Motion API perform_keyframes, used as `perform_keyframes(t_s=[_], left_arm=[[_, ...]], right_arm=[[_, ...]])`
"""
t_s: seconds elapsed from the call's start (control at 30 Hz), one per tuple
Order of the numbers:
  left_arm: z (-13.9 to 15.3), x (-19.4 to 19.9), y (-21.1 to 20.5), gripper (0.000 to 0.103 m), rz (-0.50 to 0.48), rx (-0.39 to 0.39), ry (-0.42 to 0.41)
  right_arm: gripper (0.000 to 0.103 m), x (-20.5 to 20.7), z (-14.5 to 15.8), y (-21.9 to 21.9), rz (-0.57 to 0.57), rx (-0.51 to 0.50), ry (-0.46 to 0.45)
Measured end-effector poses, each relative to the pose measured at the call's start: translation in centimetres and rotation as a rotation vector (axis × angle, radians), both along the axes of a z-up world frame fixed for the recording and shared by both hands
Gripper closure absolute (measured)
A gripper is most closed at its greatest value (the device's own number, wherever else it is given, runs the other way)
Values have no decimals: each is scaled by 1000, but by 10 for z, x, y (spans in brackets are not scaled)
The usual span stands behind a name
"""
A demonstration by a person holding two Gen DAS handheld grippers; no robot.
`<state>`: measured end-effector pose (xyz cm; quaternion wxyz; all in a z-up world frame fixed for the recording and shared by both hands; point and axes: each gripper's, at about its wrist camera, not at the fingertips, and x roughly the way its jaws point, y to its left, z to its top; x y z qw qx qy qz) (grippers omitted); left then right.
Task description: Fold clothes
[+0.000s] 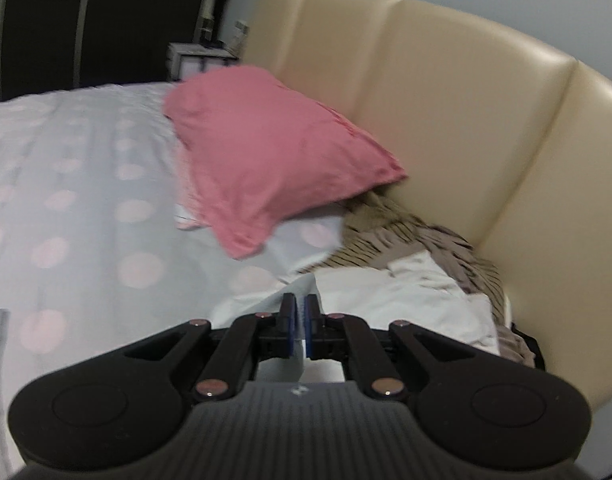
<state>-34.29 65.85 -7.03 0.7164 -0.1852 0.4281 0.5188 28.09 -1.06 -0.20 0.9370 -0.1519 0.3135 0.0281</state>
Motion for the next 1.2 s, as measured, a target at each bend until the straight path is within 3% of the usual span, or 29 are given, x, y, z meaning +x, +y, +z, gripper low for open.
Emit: perform_keyframes(t_s=[0.13, 0.27, 0.4, 0.43, 0.5, 0.73, 0.9, 1.2], left_arm=[[-3, 8, -3, 64, -25, 19, 30], [-1, 23, -15, 64, -113, 35, 25], [4, 44, -37, 64, -242, 41, 1], [5, 50, -43, 64, -278, 41, -7], [8, 62, -59, 64, -358, 34, -27], [7, 127, -108, 64, -577, -25, -106], [-12, 189, -130, 64, -639, -61, -153], [-85, 274, -123, 64, -601, -238, -194]], right_arm=[[98, 23, -29, -13, -62, -42, 37], [98, 43, -64, -21, -88, -26, 93], [95, 47, -81, -25, -101, -36, 137], [93, 47, -82, -26, -101, -32, 134], [78, 43, -78, -27, -95, -10, 109], [66, 13, -49, 4, 60, 128, 29], [64, -8, -60, 65, 232, 170, 118], [63, -36, -127, 170, 456, 216, 316]])
